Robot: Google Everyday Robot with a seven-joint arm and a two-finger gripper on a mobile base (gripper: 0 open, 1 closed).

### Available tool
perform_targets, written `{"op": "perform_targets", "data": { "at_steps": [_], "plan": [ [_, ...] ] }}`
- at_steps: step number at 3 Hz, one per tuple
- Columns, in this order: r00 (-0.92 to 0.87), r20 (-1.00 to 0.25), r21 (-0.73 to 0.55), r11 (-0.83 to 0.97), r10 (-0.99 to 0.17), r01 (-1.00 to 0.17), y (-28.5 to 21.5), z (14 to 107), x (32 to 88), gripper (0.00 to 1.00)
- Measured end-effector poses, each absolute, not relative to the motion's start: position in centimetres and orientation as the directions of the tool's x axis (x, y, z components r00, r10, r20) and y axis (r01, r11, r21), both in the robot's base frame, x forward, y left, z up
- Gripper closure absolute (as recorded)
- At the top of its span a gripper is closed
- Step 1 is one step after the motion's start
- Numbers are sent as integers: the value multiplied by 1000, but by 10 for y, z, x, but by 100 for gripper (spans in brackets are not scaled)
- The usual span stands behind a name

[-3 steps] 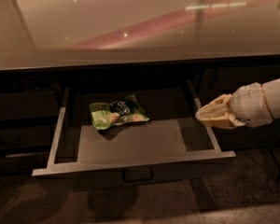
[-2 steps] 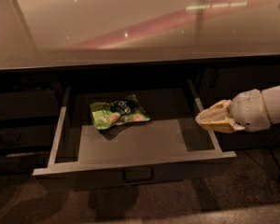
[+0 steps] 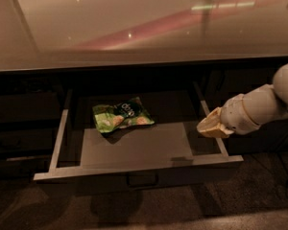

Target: Open top drawer

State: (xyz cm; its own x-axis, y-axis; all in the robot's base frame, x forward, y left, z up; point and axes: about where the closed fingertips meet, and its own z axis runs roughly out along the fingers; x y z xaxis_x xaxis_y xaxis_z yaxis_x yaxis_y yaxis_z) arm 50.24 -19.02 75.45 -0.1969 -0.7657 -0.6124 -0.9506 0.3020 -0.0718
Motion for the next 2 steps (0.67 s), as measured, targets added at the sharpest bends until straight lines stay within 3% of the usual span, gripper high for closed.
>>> {"op": "perform_targets", "data": {
  "at_steps": [1,2],
  "plan": [
    [-303,-521,-14,363,-798,-932,-209,710,517,100],
    [-303,-521,-14,363,-798,-932,-209,710,517,100]
  ]
}}
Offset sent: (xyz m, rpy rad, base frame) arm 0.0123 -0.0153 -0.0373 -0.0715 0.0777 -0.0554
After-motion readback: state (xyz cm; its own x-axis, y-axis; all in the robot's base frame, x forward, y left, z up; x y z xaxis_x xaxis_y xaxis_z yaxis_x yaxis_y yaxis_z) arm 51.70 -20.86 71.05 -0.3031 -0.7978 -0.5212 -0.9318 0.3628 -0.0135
